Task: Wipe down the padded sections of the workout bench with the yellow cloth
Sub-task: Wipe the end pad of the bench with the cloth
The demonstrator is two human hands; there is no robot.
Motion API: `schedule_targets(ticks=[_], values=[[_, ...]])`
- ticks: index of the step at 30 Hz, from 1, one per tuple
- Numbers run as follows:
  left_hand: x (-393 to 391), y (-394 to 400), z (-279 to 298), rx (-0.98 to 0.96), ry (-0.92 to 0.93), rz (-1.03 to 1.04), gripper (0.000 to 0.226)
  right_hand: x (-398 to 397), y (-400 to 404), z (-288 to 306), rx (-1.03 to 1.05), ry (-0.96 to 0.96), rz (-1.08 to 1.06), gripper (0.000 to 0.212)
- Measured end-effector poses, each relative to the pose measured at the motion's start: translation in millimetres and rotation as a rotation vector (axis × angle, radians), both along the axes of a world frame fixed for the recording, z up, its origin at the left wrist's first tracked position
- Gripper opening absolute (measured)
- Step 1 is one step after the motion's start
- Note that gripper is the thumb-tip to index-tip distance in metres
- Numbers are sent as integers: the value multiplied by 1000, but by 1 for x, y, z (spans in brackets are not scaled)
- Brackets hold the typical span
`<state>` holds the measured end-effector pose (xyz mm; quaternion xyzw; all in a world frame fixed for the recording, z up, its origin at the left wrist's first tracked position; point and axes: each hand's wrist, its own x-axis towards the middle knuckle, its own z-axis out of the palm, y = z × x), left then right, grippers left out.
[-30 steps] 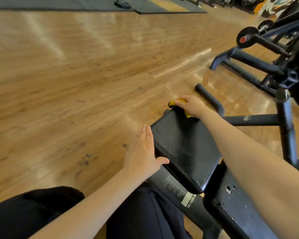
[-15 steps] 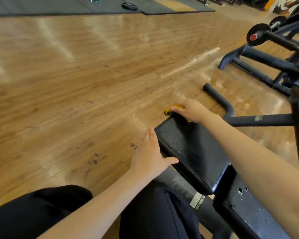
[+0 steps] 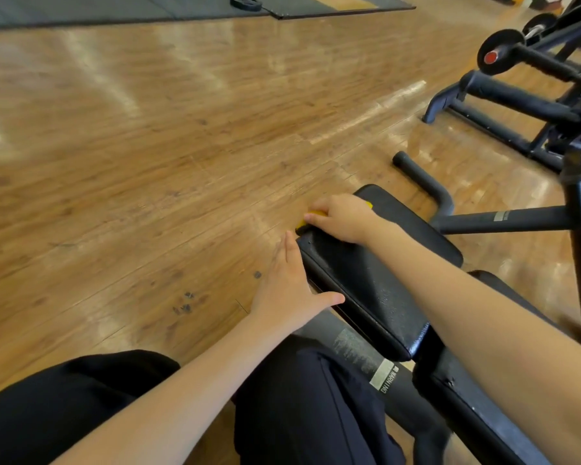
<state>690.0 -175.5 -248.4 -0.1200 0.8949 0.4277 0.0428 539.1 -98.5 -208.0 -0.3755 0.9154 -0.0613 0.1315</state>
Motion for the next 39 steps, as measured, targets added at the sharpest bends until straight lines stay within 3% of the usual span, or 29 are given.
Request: schedule_targets(ticks=[6,12,16,21,26,30,33,36,39], values=[[-2,-14,2,159,68,30,126,32,15,-1,-223,-74,53,20],[-7,-32,0,131,21,-161,128,52,29,-10,-349,-22,177,36],[-7,-42,0,-16,22,-270,125,65,50,-16,-440,-56,135,37],[-7,-42,-3,-168,67,-347,121,78,61,-8,-429,-40,-5,52],[-12,-49,12,-283,66,-418,123,92,100,6,-500,22,-254,41],[-15,-25,38,-265,302,-478,86,97,144,2,-502,132,-590,38],[-15,3,21,-478,313,-526,69,97,146,-9,-379,127,-616,39],[-12,11,-2,-511,358,-388,69,94,144,-13,-259,118,-572,40],[8,25,-11,-461,403,-229,64,96,145,-8,-276,96,-576,38]])
